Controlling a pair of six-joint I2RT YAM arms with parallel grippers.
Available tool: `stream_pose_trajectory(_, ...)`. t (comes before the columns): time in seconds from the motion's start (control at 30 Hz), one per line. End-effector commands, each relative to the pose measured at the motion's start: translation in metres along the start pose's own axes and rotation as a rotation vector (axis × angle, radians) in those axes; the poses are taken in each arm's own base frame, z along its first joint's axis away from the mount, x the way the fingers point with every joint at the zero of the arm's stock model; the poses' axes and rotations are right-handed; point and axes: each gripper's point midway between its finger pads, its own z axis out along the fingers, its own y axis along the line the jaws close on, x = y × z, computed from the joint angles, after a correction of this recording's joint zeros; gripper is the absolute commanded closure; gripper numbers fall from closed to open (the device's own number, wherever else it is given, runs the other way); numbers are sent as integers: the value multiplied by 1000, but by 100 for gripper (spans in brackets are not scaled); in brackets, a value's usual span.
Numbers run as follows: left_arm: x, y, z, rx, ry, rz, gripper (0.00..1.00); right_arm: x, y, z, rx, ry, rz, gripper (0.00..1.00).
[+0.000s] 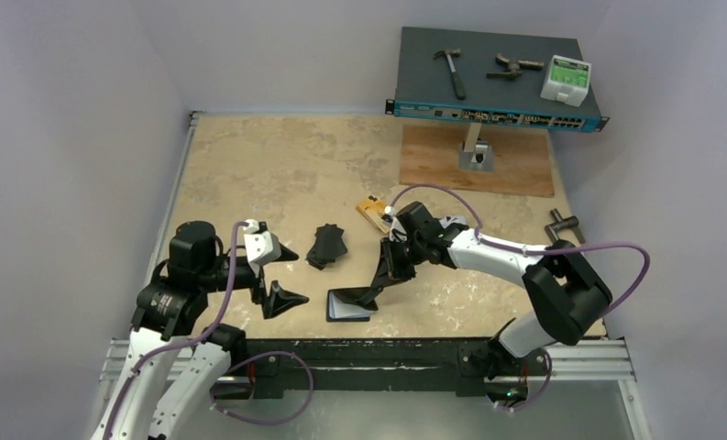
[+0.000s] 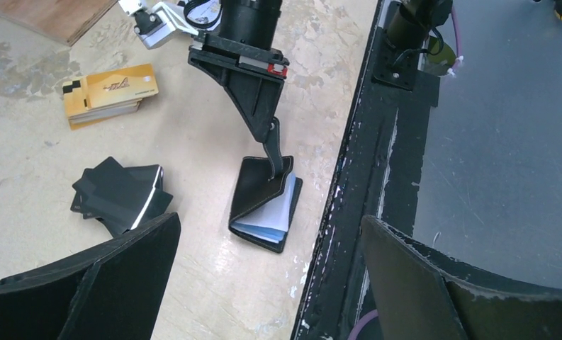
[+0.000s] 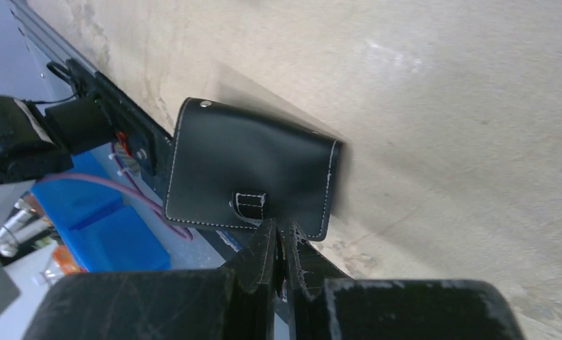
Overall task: Put the credit cards into the card holder
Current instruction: Open the card holder at the center of the board.
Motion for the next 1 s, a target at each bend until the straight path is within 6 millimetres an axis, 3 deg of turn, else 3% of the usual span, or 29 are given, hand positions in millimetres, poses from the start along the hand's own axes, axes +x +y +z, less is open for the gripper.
stream_pose_trajectory(0.0,2,-5,4,50,2,28,0,-24,6,-4,-95,-58,43,100)
stream_pose_trajectory(0.27,25,-15,19,151,75,-31,0,-71,-7,-13,-33,-148,52,100)
stream_pose_trajectory(0.4,33,-24,26,215,112,-47,0,-76,8,-16,-91,-101,39,100)
stream_pose_trajectory(0.53,61,-45,30,306,168,-65,0,-68,5,-19,-74,-71,33,100)
stream_pose_trajectory(0.73,121,-75,31,437,293,-125,0,-67,-16,-15,-3,-88,43,100)
stream_pose_trajectory(0.77,94,13,69,252,151,829,8,-67,-20,-13,3,-84,45,100)
stream_pose_trajectory(0.8,86,26,76,219,137,965,9,-66,-24,-12,6,-80,50,100)
stream_pose_trajectory(0.97,95,34,97,284,133,1066,11,-72,-39,-8,7,-75,78,100)
